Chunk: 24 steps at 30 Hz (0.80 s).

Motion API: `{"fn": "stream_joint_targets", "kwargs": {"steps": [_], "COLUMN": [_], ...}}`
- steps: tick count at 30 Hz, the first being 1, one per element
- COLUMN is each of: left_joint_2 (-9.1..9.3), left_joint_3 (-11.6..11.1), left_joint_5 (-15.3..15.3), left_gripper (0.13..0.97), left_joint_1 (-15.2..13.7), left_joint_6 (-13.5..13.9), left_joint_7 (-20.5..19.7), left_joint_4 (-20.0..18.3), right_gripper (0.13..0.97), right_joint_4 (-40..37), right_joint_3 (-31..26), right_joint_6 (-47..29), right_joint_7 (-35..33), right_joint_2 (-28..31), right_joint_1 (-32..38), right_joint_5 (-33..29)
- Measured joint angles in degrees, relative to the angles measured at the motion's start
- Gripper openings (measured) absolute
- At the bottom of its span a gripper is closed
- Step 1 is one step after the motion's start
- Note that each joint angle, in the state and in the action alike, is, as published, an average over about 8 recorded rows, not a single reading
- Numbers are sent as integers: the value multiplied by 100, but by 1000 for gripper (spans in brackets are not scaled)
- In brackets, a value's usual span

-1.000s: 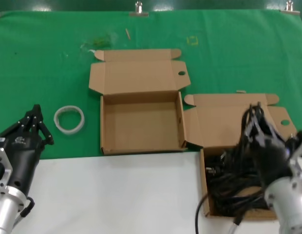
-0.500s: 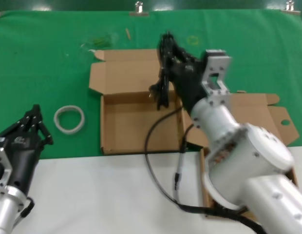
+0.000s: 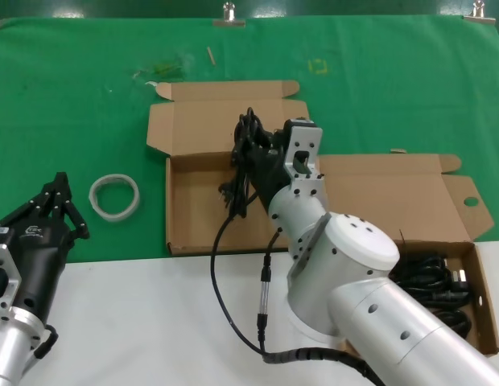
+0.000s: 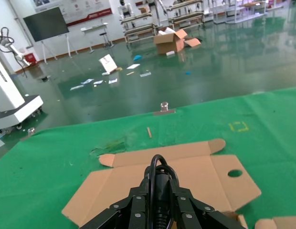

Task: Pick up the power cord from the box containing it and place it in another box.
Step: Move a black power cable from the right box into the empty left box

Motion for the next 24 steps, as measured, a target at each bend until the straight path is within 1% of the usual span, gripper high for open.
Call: {"fn": "stream_joint_targets", "kwargs": {"steps": [4,13,16,20,22,24], "left_joint_2": [0,0,0,0,0,0], "left_joint_3": [0,0,0,0,0,0], "left_joint_5": [0,0,0,0,0,0], "left_gripper": [140,140,140,140,140,140], "left_joint_1": [0,0,0,0,0,0], "left_joint_6": [0,0,0,0,0,0], "left_joint_7": [0,0,0,0,0,0], "left_joint_4": [0,0,0,0,0,0], "right_gripper": [209,244,282,333,345,387], "right_joint_4": [-68,-88,0,383,740,1180], "right_joint_3": [-111,-305,-280,-138,-32,77], "right_joint_6": [150,369,385,354,290,197], "right_joint_7": [319,837,861,759,694,647], "right_joint_2": [-38,-57,-53,8,88,201], "right_joint_1": [-11,-53,-75,-167,-248,-346], "right_joint_5": [-109,-248,-258,-286,-344,-429]}}
